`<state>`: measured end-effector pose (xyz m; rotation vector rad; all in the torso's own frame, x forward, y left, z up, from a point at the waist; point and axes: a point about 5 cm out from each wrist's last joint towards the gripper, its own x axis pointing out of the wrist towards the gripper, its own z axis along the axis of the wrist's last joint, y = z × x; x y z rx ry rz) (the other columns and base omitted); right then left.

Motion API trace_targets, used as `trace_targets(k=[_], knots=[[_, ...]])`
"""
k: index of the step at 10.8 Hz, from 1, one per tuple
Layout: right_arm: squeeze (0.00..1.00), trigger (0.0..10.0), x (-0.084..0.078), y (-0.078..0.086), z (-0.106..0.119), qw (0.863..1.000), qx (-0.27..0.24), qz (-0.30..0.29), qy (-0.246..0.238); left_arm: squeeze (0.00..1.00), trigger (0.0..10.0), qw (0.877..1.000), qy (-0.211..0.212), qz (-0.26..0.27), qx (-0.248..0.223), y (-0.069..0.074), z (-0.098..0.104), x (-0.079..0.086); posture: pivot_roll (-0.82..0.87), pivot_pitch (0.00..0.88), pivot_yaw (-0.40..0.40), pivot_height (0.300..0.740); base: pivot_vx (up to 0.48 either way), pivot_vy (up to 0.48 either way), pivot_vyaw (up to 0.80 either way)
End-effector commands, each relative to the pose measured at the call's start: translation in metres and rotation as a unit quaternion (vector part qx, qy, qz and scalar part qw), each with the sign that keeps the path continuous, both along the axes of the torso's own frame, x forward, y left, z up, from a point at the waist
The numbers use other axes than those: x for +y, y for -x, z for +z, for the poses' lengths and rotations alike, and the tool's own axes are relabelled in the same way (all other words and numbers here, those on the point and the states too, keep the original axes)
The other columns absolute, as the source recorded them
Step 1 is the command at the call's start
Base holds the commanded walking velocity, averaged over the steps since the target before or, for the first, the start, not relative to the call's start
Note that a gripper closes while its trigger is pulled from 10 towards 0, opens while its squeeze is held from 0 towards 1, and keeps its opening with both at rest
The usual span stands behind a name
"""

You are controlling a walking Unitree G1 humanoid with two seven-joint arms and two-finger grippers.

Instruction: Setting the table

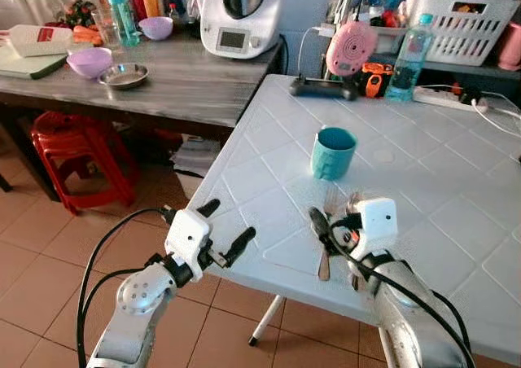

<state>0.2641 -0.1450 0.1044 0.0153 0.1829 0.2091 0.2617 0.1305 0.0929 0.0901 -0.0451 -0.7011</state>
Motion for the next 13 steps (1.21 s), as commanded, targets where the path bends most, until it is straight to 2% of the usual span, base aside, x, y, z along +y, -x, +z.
trace_targets(k=[1, 4, 6, 8, 11, 12, 13], knots=[[0.00, 10.0, -0.001, -0.001, -0.002, 1.000, 0.013, -0.008, -0.012, 0.00, 10.0, 0.999, 0.004, -0.027, -0.016, 0.000, 0.008, -0.003, 0.05, 0.000, 0.006, 0.740, 0.000, 0.000, 0.00], [0.00, 10.0, 0.002, -0.010, 0.000, 1.000, 0.019, -0.016, -0.018, 0.00, 10.0, 0.998, 0.000, -0.059, -0.014, 0.002, 0.009, -0.004, 0.05, 0.000, 0.010, 0.740, 0.000, 0.000, 0.00], [0.00, 10.0, 0.009, -0.017, -0.002, 0.999, 0.041, -0.016, -0.029, 0.00, 10.0, 0.996, 0.001, -0.089, 0.001, 0.005, 0.008, -0.003, 0.05, 0.000, 0.009, 0.740, 0.000, 0.000, 0.00], [0.00, 10.0, 0.014, -0.023, -0.007, 0.996, 0.079, -0.014, -0.033, 0.00, 10.0, 0.994, -0.004, -0.109, 0.004, 0.008, 0.008, -0.007, 0.04, 0.000, 0.004, 0.740, 0.000, 0.000, 0.00], [0.00, 10.0, 0.015, -0.023, -0.016, 0.991, 0.128, -0.021, -0.039, 0.00, 10.0, 0.992, 0.004, -0.122, 0.006, 0.012, 0.011, -0.011, 0.05, 0.000, 0.002, 0.740, 0.000, 0.000, 0.00], [0.00, 9.6, 0.015, -0.022, -0.020, 0.988, 0.145, -0.023, -0.037, 0.00, 10.0, 0.992, 0.004, -0.126, 0.006, 0.013, 0.011, -0.012, 0.05, 0.000, 0.004, 0.740, 0.000, 0.000, 0.00], [0.00, 1.6, 0.014, -0.021, -0.022, 0.988, 0.152, -0.025, -0.028, 0.00, 10.0, 0.992, 0.003, -0.129, 0.007, 0.013, 0.010, -0.012, 0.04, 0.000, 0.006, 0.740, 0.000, 0.000, 0.00]])
